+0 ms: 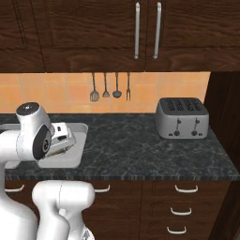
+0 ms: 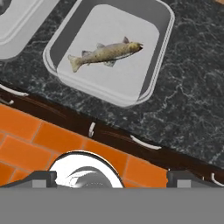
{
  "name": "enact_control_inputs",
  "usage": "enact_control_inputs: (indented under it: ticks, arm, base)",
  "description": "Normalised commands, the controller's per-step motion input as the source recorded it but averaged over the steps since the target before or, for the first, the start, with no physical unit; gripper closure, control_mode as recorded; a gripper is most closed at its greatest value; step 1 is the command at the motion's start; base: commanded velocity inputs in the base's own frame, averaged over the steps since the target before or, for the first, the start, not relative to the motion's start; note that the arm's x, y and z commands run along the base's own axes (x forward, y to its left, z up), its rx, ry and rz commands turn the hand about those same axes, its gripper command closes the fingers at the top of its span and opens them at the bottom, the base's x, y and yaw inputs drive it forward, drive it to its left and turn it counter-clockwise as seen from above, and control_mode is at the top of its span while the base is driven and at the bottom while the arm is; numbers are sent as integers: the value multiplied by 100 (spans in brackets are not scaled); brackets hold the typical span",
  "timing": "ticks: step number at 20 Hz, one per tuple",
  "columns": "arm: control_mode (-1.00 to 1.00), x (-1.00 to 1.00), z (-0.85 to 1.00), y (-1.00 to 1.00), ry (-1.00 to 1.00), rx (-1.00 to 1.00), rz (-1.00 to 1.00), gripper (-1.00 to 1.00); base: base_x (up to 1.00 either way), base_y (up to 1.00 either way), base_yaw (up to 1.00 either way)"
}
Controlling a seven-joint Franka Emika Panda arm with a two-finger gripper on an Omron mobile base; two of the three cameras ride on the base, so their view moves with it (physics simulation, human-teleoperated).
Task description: Place one mushroom and one fish in each tupperware on the nearby counter, to pack two identical lunches.
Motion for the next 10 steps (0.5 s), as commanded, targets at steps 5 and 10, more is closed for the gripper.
enact_control_inputs:
  ticks: [5,10]
  arm:
    - [100,-27,0,-4,-9,0,0,-100]
    - [100,0,0,0,0,0,0,-100]
  base:
    - [-34,-17,-2]
    - [-76,-71,-35]
